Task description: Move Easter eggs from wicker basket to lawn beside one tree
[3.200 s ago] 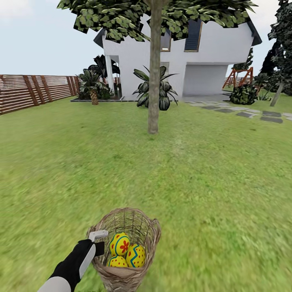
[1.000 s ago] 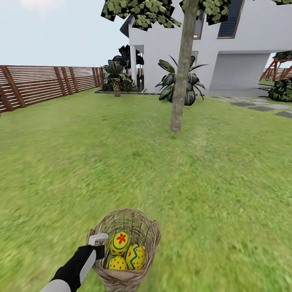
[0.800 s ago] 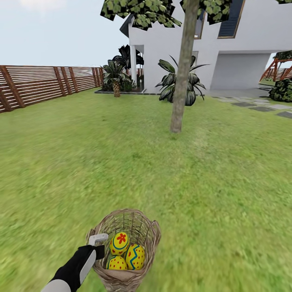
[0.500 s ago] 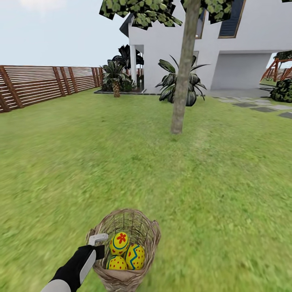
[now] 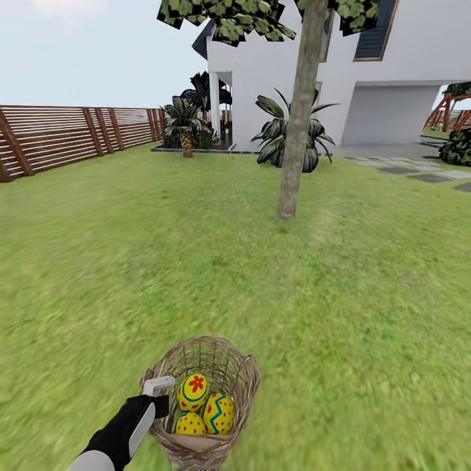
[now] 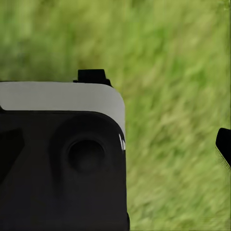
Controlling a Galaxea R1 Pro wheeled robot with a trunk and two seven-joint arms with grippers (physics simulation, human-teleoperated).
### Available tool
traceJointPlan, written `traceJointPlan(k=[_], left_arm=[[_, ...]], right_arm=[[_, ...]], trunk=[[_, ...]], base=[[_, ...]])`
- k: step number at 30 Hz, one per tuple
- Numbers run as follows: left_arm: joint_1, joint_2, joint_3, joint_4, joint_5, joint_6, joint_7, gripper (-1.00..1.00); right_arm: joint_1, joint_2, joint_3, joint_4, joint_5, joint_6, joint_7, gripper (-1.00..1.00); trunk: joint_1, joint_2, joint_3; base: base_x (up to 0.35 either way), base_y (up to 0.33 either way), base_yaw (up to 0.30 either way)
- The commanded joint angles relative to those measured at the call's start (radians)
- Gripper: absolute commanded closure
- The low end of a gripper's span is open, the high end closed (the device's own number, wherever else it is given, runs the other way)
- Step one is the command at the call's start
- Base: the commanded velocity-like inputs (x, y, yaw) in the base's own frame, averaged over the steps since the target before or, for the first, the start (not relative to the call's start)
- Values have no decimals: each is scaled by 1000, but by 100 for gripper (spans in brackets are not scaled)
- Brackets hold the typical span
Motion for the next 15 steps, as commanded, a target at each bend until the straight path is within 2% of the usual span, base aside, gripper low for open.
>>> traceJointPlan(k=[1, 15], left_arm=[[0, -1, 3, -2, 10, 4, 5, 100], [0, -1, 3, -1, 10, 4, 5, 100]], right_arm=[[-1, 0, 0, 3, -1, -8, -3, -100], [-1, 1, 0, 1, -3, -8, -5, -100]], trunk=[[1, 0, -1], [1, 0, -1]], base=[[331, 0, 0], [332, 0, 0]])
